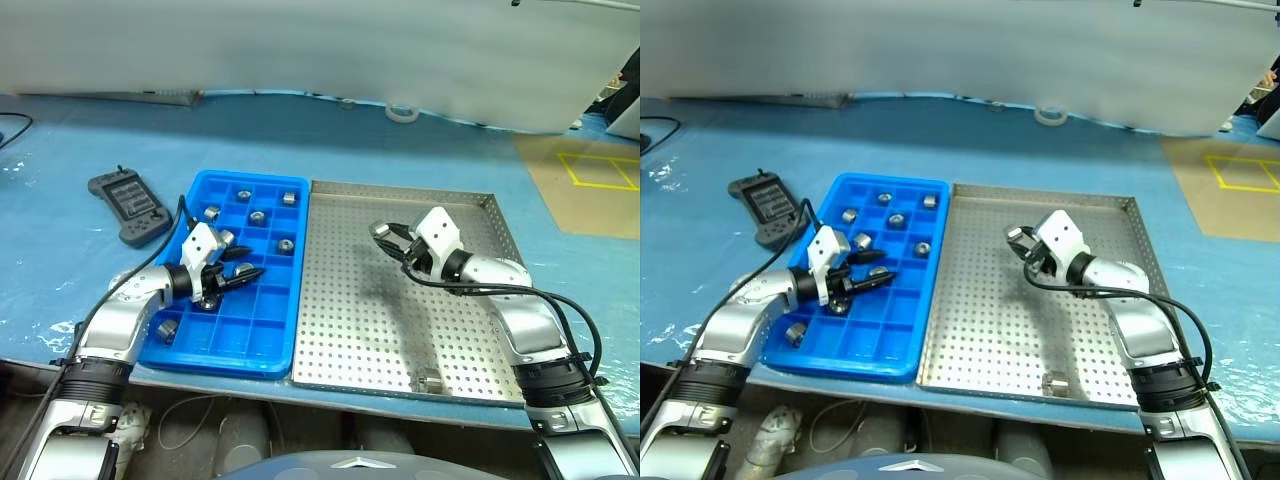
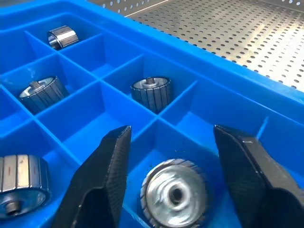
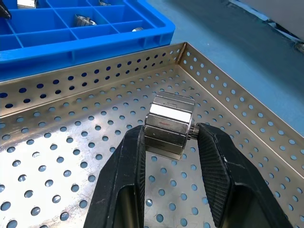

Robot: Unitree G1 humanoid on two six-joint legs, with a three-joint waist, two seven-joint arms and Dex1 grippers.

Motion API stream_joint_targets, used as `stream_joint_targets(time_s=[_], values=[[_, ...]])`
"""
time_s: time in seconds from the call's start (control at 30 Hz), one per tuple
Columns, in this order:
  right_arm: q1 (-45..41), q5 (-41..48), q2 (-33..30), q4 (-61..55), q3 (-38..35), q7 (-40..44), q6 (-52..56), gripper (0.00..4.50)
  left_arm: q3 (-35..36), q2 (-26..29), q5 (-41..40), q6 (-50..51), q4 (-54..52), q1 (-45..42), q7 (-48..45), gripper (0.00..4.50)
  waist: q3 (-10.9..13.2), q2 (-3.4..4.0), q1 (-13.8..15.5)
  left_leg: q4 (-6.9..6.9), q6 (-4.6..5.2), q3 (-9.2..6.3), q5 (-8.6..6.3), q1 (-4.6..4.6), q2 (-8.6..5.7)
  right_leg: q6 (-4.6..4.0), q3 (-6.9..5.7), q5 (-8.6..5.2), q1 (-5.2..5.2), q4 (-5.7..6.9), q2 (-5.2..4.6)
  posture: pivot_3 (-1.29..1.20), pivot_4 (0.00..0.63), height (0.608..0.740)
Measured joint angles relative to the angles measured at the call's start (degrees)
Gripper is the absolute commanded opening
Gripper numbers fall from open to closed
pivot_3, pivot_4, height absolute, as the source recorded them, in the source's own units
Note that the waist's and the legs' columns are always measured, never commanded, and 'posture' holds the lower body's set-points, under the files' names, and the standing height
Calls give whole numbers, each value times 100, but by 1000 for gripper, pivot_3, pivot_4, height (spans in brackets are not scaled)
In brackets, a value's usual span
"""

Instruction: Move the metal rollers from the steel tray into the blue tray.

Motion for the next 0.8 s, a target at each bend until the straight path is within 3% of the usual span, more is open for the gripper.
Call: stream_joint_targets(time_s=[0.23,0.4,0.57,0.8], values=[[-72,4,-17,-45,-1,139,39,1230,22,82,-865,898,-944,-320,-383,2768,3,4,16,1,2,1,-1,-5,-5,-1,1,0,0,-2,-3,-82,150,740],[-153,-132,-135,-146,115,209,-105,1230,1,-561,-1403,1554,-954,-842,-168,2768,6,11,24,3,-1,2,1,-5,-7,-2,2,0,1,1,-5,-110,150,740],[-231,-442,-253,-730,398,263,-473,1230,26,-1321,-1995,2469,-190,-1694,75,2768,4,7,-23,6,1,2,1,-6,-4,-1,5,0,-1,3,-2,-155,150,740],[-275,-845,-521,-981,480,315,-832,1230,-152,-1816,-1920,2630,1161,-2194,-123,2768,4,8,-71,12,19,2,-4,-17,-6,-1,5,0,1,-12,-3,-202,150,740]])
